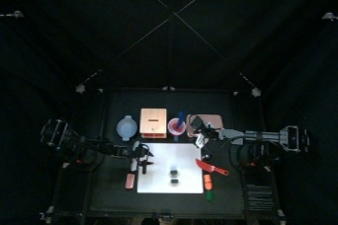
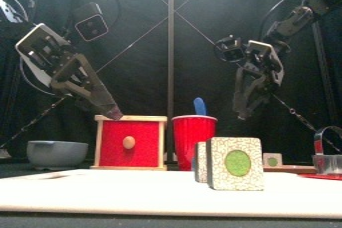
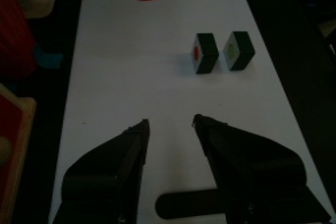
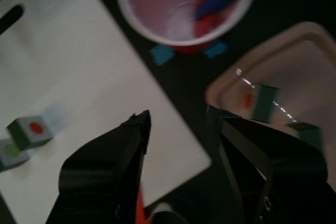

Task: Place sushi on board then cut the sushi with the knife then place the pieces on the plate
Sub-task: Place the 4 sushi pieces on the plate

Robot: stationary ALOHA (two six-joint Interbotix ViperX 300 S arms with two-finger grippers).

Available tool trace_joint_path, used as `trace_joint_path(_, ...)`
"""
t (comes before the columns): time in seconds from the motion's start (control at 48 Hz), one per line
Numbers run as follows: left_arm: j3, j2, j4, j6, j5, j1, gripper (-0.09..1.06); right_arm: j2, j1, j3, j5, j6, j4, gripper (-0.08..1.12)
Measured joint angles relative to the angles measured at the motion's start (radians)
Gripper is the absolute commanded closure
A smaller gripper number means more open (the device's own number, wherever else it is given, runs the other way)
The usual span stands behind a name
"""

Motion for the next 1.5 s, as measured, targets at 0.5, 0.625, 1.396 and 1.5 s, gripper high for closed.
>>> trace_joint_path(0.5, 0.006, -0.002, 0.000, 0.002, 0.002, 0.000, 0.17, 0.371, 0.344, -0.305, 0.040, -0.003, -0.055, 0.20)
trace_joint_path(0.625, 0.006, 0.000, -0.002, 0.002, 0.000, 0.000, 0.17, 0.411, 0.374, -0.350, 0.054, -0.005, -0.048, 0.20)
trace_joint_path(1.396, 0.006, -0.002, -0.002, 0.002, 0.000, 0.000, 0.17, 0.515, 0.387, -0.374, 0.086, -0.005, -0.064, 0.45)
trace_joint_path(1.5, 0.006, -0.002, 0.000, 0.002, 0.000, 0.000, 0.17, 0.495, 0.382, -0.373, 0.118, -0.005, -0.071, 0.44)
